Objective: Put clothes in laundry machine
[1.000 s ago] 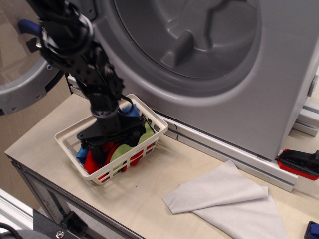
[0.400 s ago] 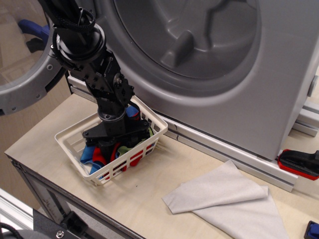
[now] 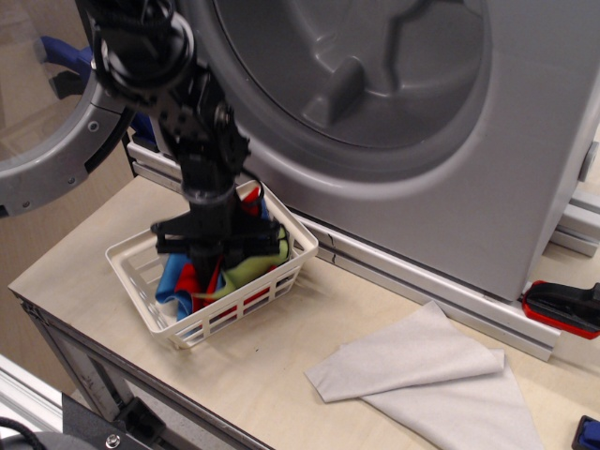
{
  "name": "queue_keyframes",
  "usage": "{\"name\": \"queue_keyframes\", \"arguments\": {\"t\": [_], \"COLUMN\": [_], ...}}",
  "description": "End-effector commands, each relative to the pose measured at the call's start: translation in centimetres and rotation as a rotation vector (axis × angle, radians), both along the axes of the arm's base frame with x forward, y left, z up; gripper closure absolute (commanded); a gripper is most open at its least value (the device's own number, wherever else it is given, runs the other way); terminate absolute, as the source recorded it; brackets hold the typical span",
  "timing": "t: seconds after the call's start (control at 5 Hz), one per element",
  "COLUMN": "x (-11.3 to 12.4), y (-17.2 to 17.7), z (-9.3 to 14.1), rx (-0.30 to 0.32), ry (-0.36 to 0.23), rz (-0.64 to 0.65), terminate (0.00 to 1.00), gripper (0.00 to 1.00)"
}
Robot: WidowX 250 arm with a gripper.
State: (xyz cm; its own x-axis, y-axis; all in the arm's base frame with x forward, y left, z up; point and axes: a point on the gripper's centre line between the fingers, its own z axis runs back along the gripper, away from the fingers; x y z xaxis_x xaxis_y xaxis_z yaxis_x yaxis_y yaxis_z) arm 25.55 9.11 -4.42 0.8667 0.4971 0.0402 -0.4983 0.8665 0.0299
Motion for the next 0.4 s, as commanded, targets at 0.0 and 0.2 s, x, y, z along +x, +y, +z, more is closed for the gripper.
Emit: {"name": "queue_keyframes", "arguments": {"t": [0.0,0.2], "x": [0.4,0.2], "y": [-0.8,-2.8], "z": [8.0,11.0], "rx": [-0.036,-0.042], "ry": [-0.123,-0.153], "rz": [-0.063,-0.262], "terminate": [0.00,0.00], "gripper": [1.00,1.00]}}
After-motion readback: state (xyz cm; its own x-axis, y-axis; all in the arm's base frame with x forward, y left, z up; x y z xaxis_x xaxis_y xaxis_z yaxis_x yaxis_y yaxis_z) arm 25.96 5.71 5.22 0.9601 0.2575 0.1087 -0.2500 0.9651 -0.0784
